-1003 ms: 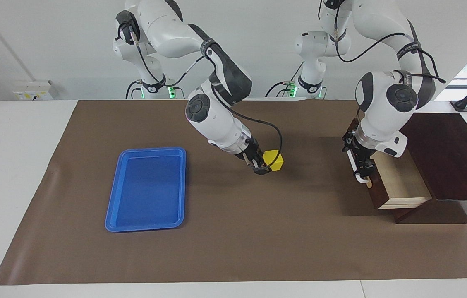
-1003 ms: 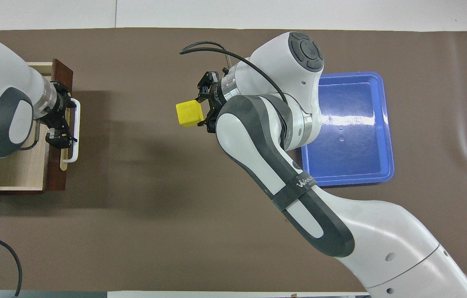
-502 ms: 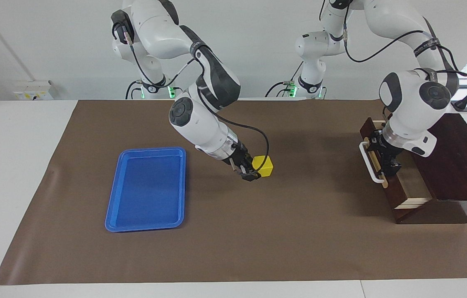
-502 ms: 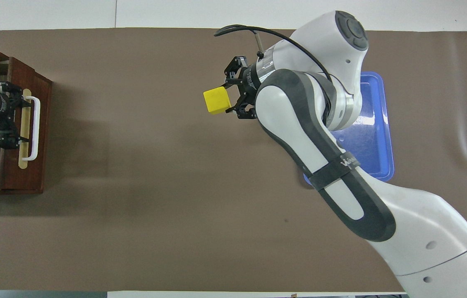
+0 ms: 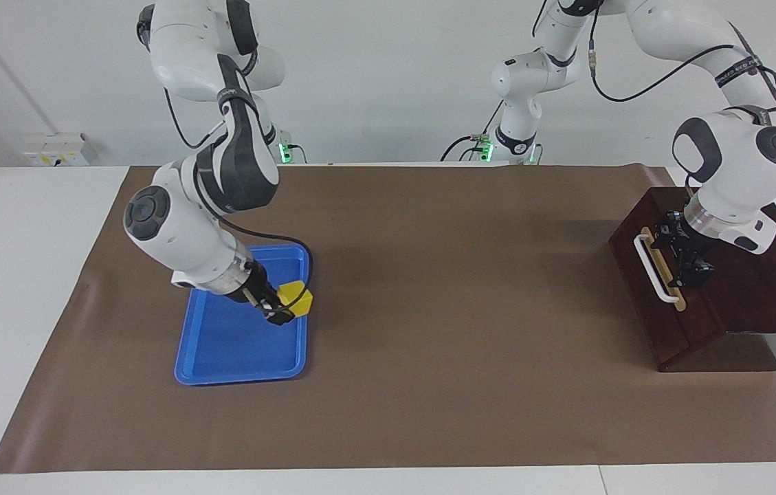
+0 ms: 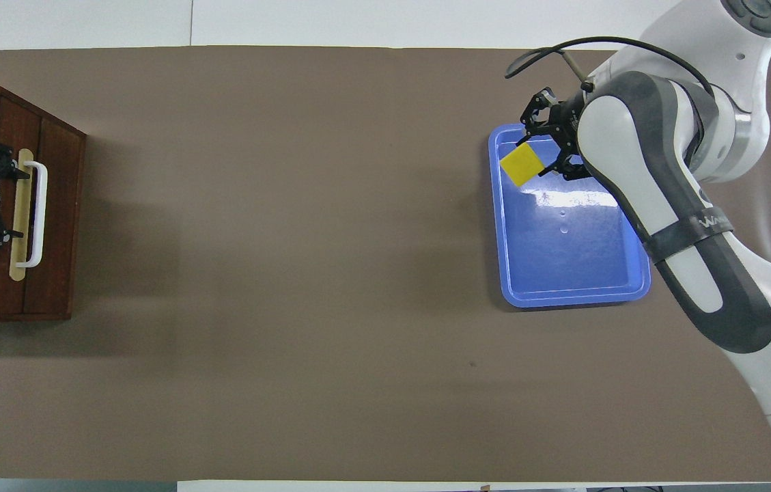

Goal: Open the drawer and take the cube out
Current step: 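Lower the yellow cube into the blue tray with the right gripper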

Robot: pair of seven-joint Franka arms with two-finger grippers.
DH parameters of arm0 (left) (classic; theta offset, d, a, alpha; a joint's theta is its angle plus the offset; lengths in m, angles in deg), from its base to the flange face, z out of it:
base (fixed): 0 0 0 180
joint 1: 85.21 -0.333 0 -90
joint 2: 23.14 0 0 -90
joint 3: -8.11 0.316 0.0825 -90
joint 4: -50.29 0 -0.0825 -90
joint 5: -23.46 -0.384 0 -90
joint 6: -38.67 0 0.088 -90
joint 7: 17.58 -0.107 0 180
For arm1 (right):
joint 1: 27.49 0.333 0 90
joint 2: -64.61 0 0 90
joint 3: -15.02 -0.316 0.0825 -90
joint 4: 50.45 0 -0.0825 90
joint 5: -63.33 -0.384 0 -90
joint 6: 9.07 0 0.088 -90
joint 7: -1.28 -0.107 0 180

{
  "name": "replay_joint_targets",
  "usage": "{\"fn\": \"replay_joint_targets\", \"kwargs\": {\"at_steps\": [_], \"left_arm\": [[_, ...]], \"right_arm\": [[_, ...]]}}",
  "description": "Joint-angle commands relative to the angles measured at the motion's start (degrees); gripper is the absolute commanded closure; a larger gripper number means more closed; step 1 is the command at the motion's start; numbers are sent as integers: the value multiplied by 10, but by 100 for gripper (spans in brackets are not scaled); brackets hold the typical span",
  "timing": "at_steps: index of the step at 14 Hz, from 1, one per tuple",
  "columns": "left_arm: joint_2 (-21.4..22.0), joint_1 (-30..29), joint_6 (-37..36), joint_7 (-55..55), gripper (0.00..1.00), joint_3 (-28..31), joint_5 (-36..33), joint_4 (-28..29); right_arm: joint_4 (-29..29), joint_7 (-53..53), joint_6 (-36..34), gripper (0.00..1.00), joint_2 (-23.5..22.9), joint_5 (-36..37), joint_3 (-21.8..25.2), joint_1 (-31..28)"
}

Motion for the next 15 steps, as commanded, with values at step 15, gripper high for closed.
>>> {"fn": "replay_joint_targets", "kwargs": {"at_steps": [15], "left_arm": [[120,84,-223,-617,0,-8,60,-19]], "right_arm": [[-214,78,38,90,39,-281,-3,-153]]}}
